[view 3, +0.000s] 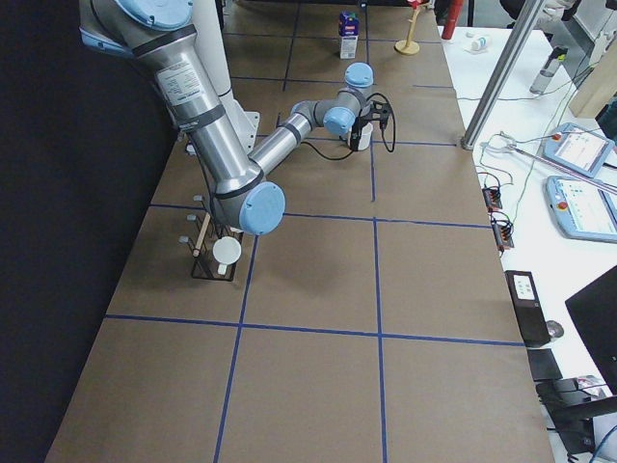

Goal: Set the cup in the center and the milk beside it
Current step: 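Release the mug and raise the right gripper while the left gripper grasps the milk carton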

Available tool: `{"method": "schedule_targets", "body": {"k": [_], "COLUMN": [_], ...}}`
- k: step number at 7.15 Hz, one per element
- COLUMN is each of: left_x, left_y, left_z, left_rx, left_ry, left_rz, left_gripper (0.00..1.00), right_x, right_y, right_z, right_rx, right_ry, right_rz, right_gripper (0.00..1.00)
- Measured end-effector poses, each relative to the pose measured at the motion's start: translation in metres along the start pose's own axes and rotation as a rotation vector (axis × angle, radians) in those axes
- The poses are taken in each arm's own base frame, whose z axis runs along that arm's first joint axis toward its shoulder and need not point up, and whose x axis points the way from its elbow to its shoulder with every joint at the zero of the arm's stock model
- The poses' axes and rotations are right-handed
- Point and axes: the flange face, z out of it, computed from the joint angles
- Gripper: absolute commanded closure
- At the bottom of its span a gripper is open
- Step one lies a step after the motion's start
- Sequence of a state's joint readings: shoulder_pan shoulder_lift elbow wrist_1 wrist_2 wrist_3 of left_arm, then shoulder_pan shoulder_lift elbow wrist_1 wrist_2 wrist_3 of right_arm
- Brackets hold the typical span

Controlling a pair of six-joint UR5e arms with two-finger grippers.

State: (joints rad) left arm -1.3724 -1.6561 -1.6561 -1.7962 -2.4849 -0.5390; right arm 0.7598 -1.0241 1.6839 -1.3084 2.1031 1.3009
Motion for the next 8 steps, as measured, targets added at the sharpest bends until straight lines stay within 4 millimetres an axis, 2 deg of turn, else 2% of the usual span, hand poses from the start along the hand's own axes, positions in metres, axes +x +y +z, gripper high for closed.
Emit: {"method": "schedule_targets", "body": {"k": [4,5,6,7,8], "left_x": [0.0,0.004,0.009,0.012,0.014], "left_y": [0.017,0.019,0.022,0.025,0.025], "left_z": [0.026,0.034,0.042,0.047,0.05], "left_rx": [-0.035,-0.048,-0.06,-0.069,-0.072], "left_ry": [-0.044,-0.051,-0.057,-0.061,-0.064], "left_rz": [-0.004,0.003,0.013,0.02,0.025], "left_gripper": [0.0,0.04,0.54,0.83,0.93], "right_x": [0.0,0.001,0.002,0.003,0.004], "right_y": [0.002,0.002,0.002,0.002,0.003], "right_z": [0.0,0.001,0.001,0.001,0.001], "right_rx": [0.001,0.0,0.0,-0.001,-0.001], "right_ry": [-0.001,0.001,0.002,0.003,0.003], "right_rz": [-0.003,-0.002,-0.002,-0.001,0.0], "right_gripper": [0.0,0.0,0.0,0.0,0.0]}}
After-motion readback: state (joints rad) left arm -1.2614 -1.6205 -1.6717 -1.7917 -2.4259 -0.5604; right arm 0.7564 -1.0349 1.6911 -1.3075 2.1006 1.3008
